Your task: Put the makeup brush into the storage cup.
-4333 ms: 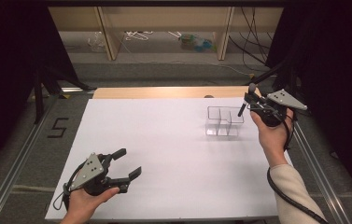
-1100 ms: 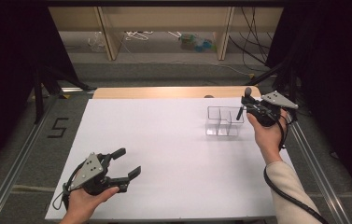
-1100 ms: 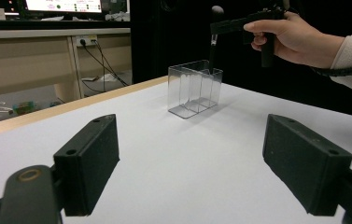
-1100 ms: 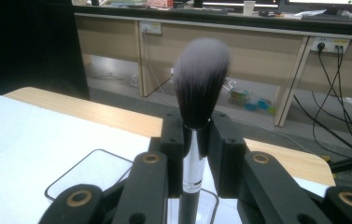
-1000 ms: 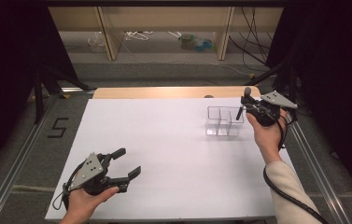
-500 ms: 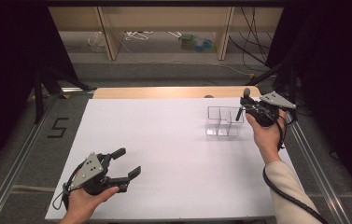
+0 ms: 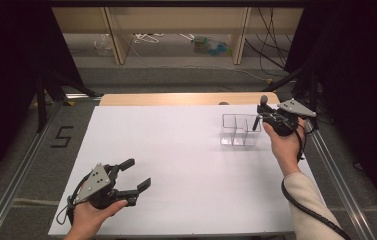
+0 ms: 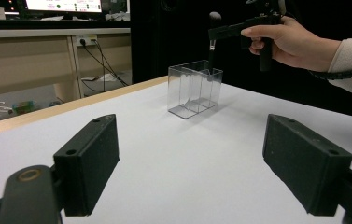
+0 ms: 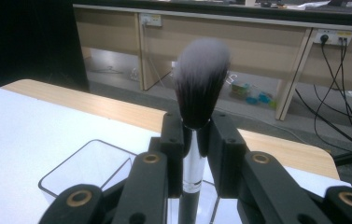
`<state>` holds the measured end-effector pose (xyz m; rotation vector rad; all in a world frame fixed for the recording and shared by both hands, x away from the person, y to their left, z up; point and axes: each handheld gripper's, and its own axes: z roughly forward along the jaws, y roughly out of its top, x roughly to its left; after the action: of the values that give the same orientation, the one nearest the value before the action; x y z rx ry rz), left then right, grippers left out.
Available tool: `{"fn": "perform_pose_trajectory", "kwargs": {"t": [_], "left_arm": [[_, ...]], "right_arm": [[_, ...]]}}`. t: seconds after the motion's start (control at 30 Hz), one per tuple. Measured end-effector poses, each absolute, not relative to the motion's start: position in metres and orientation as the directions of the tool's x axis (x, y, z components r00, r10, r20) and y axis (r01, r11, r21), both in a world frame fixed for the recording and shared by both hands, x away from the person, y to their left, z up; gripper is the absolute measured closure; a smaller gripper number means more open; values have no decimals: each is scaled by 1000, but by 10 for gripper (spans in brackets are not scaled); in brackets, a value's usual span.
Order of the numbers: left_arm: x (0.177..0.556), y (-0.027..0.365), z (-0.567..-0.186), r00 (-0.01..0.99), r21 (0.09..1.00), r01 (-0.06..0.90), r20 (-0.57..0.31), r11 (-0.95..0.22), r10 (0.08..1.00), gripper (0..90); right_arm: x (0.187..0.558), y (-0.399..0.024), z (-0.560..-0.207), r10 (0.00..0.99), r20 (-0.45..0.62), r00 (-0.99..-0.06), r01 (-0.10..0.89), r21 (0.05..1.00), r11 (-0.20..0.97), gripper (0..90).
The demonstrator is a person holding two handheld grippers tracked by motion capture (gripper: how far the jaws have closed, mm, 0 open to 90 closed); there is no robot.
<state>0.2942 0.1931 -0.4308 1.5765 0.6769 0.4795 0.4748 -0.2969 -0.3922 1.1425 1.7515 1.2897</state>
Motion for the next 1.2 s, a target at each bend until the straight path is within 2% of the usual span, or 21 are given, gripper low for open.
{"fn": "perform_pose_trajectory", "kwargs": {"t": [1.2], "left_arm": [[294,194,-431,738,990,137,-73,-43,671,182]], "right_arm": [[477,-296,-401,917,-8,-399,288,948,133,776]]}}
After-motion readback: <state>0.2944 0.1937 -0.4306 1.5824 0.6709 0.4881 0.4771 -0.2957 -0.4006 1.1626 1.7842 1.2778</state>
